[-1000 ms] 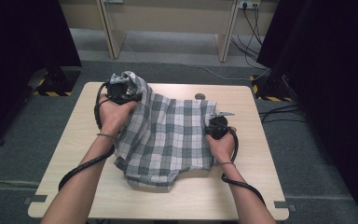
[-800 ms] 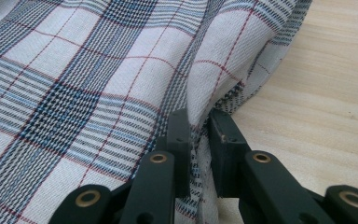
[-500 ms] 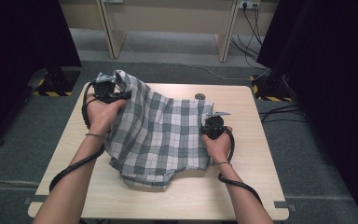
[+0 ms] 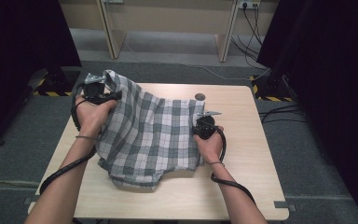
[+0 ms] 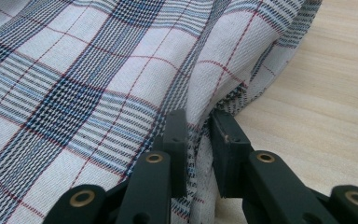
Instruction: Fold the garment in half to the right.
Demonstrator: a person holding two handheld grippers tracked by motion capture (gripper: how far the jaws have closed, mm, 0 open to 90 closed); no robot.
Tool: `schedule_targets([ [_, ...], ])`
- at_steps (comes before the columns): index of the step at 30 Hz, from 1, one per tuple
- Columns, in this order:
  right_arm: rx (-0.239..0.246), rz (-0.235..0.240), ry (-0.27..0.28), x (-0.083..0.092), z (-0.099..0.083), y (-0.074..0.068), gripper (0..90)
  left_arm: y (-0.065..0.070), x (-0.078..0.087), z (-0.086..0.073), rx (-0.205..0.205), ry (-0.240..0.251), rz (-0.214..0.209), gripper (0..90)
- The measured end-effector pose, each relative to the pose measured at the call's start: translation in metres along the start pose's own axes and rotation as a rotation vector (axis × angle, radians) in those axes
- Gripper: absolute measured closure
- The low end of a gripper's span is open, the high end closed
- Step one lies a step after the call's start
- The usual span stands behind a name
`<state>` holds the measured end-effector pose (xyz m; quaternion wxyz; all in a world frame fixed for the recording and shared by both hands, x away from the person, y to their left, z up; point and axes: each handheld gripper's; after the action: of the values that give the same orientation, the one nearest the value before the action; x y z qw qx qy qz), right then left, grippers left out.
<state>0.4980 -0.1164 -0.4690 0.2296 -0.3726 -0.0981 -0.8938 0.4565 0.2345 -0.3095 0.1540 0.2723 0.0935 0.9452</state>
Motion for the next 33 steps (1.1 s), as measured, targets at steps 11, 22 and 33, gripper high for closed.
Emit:
schedule_targets([
  [11, 0.003, 0.002, 0.003, 0.000, -0.001, 0.000, 77.0, 0.040, -0.016, 0.003, -0.036, -0.012, -0.036, 83.6],
  [22, 0.000, 0.008, 0.009, 0.000, -0.002, 0.001, 76.9, 0.059, -0.024, 0.003, -0.052, -0.013, -0.050, 83.6],
  [33, -0.001, 0.008, 0.012, 0.000, -0.003, 0.001, 76.9, 0.080, -0.035, -0.002, -0.076, -0.015, -0.064, 83.7],
])
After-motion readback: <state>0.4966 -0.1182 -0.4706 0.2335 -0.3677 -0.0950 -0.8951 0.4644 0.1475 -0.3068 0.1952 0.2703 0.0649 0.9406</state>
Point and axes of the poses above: each handheld gripper's, and its own axes: x roughly backward along the jaws, z roughly out of its top, y roughly to its right, and after that the axes turned 8 degrees about x, right-handed
